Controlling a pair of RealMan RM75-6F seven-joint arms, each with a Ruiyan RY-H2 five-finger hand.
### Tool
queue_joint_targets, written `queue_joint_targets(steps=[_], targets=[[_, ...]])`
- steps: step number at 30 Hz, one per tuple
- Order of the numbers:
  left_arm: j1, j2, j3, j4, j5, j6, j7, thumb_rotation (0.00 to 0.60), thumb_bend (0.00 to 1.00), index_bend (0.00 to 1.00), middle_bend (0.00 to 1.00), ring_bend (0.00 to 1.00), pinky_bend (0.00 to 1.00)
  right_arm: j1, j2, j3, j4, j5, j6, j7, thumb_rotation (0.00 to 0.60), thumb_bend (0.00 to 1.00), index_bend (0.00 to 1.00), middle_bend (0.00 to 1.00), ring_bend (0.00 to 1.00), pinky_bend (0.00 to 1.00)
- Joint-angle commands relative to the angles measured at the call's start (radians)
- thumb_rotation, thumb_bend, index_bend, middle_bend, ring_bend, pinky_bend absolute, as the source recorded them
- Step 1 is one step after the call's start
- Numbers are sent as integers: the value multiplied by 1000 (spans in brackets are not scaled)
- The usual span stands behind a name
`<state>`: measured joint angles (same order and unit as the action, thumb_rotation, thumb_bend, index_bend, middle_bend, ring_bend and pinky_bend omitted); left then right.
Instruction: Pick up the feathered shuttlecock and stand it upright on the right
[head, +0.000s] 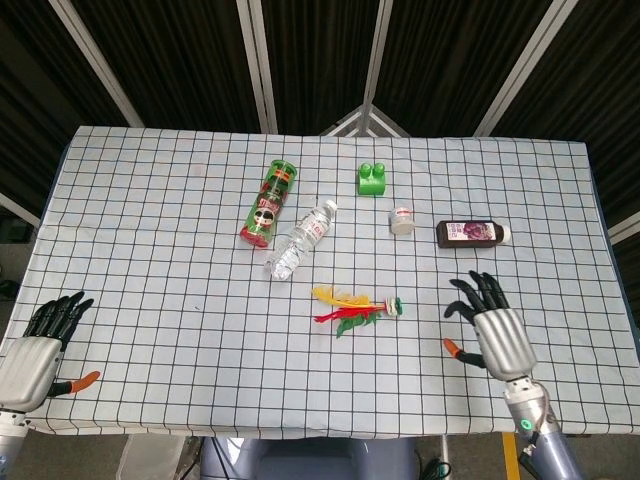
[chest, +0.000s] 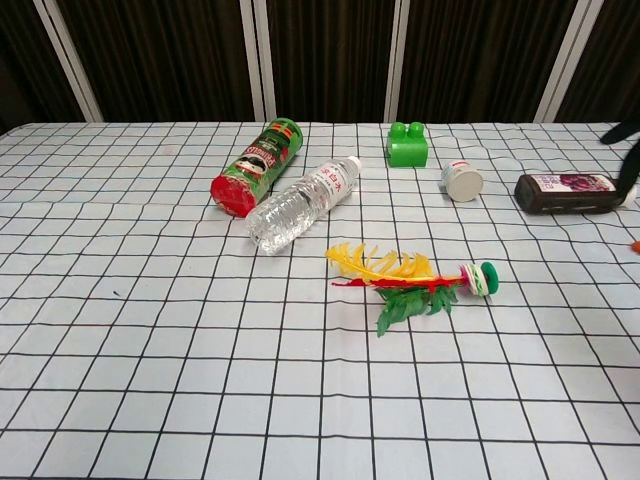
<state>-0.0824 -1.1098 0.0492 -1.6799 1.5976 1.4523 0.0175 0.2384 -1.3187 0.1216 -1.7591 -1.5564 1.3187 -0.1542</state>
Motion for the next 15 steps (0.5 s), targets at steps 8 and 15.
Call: queue_joint_targets(steps=[8, 15], targets=[[-4, 6, 0, -3, -8, -12, -15, 600, 0, 0, 0, 0, 0, 156, -343, 65, 118, 142, -152, -182, 600, 285, 541, 239, 0, 0], [-9, 13, 0, -12, -21, -27, -30, 600, 0, 0, 0, 0, 0, 209, -494, 88, 208, 202, -178, -210, 600, 307, 539, 239, 0, 0]])
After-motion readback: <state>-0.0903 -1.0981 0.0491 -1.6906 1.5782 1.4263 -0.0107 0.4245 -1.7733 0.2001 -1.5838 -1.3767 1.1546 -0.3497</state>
